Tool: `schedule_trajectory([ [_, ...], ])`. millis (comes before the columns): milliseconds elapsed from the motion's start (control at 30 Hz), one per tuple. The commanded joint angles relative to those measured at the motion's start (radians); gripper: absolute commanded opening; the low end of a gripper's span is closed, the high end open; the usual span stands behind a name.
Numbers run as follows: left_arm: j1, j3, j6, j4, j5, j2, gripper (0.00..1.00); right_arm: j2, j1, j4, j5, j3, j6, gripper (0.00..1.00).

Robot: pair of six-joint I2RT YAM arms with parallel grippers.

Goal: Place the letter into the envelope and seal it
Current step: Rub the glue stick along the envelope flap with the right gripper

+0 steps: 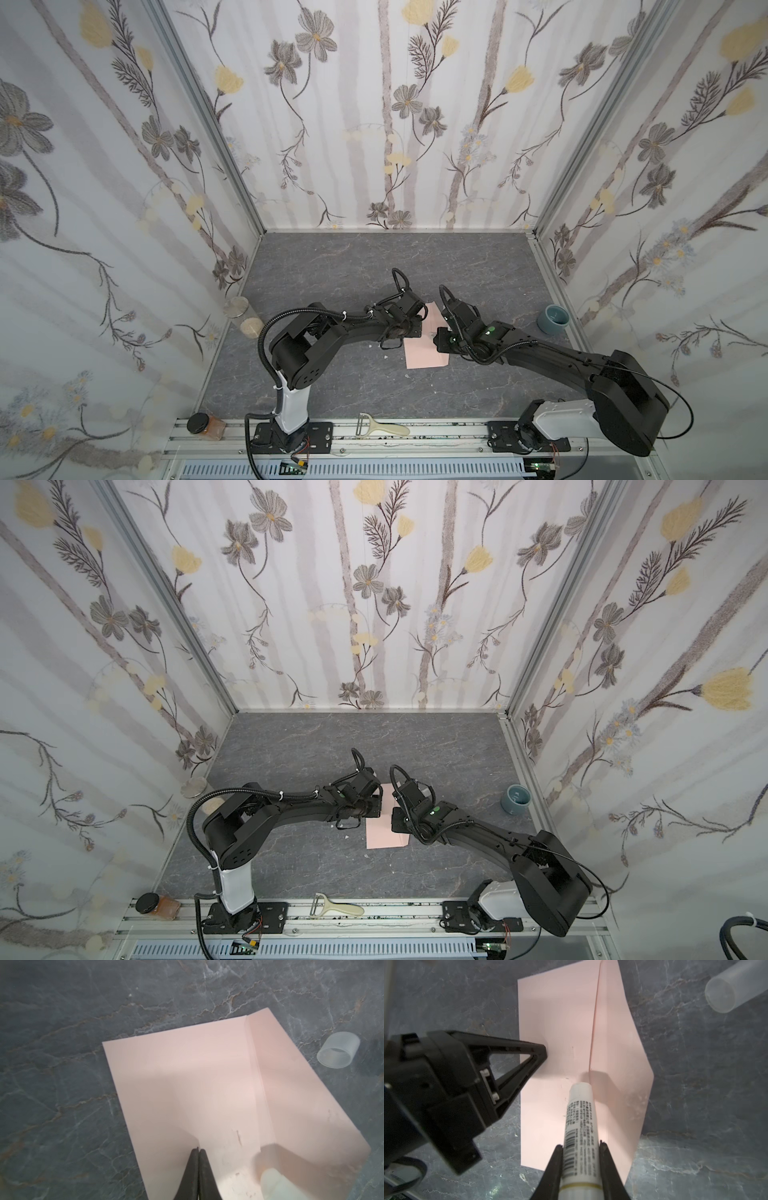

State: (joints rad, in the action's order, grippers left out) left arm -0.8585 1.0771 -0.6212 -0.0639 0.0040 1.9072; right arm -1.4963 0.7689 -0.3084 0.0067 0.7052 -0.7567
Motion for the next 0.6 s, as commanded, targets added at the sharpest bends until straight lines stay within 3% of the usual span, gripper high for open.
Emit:
schedule_trajectory([
  [0, -0.002, -0.006, -0.006, -0.102, 0.004, 0.009, 0.0, -0.007, 0.01, 0.038, -0.016, -0.02, -0.043, 0.0],
  [433, -0.004, -0.008, 0.001, -0.1, 0.013, 0.005, 0.0, -0.181, 0.009, 0.137, -0.018, 0.036, -0.044, 0.0],
  [567, -0.004, -0.014, -0.002, -0.101, 0.009, 0.0, 0.0, -0.158, 0.01, 0.126, -0.02, 0.024, -0.047, 0.0],
])
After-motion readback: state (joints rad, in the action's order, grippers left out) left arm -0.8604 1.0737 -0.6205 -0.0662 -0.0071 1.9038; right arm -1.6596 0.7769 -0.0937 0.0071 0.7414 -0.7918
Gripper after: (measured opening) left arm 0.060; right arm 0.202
